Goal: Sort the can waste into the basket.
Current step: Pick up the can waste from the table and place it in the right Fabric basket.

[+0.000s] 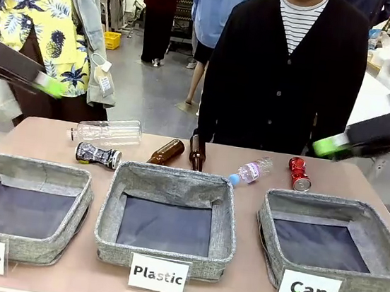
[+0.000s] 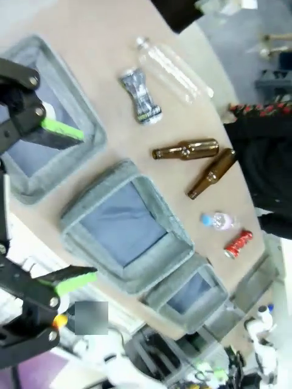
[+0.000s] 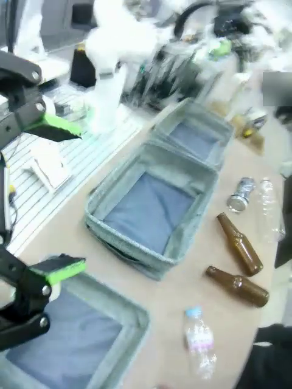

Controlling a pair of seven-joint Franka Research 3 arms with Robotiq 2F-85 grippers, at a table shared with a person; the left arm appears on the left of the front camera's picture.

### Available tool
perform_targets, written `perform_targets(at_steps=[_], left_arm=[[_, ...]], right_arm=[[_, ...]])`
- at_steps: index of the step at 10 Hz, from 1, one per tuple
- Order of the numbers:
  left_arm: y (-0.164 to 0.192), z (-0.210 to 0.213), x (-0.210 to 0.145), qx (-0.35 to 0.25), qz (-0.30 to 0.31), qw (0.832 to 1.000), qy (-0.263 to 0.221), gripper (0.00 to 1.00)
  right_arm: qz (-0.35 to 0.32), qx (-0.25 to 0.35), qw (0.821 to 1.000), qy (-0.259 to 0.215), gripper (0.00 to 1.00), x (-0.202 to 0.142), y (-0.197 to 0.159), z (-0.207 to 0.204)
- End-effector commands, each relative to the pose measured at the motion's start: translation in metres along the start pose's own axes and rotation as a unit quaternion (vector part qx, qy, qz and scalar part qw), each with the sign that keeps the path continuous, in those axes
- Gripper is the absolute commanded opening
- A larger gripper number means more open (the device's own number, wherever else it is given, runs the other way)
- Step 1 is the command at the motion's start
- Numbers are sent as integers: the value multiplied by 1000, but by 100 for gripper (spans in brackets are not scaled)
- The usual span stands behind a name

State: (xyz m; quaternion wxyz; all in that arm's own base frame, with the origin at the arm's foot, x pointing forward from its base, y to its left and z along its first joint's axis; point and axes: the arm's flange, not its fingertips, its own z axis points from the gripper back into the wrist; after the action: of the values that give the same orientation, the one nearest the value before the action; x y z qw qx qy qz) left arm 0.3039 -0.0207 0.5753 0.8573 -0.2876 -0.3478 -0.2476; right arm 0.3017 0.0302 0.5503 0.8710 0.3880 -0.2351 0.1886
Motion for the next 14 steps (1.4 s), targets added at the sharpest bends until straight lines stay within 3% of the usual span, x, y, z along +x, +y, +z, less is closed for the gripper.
perform_targets(at_steps=[1, 2, 4, 5, 6, 7, 8, 13, 14], left_arm=[[76, 28, -110, -77, 75, 992, -68, 100], [104, 40, -149, -164, 81, 976, -118, 100], [151, 34, -210, -141, 233, 949, -161, 100], [165, 27, -224, -139, 278, 936, -166, 100], [172, 17, -237, -141, 324, 916, -190, 100], [174, 9, -234, -139, 340, 905, -215, 100], [219, 76, -224, -141, 290, 931, -173, 100], [219, 76, -224, -141, 290, 931, -173, 100], [219, 76, -224, -141, 290, 931, -173, 100]], right_arm=[[-125, 40, 986, -99, 100, -23, -80, 54], [-199, 80, 966, -143, 100, -43, -125, 71], [-318, 124, 906, -250, 100, -88, -194, 88], [-336, 121, 889, -288, 100, -103, -206, 94], [-355, 101, 882, -294, 100, -110, -213, 97], [-357, 45, 886, -293, 100, -110, -211, 92], [-370, 105, 882, -272, 100, -118, -229, 119], [-383, 103, 880, -262, 100, -120, -229, 114], [-356, 18, 904, -237, 100, -104, -210, 102]])
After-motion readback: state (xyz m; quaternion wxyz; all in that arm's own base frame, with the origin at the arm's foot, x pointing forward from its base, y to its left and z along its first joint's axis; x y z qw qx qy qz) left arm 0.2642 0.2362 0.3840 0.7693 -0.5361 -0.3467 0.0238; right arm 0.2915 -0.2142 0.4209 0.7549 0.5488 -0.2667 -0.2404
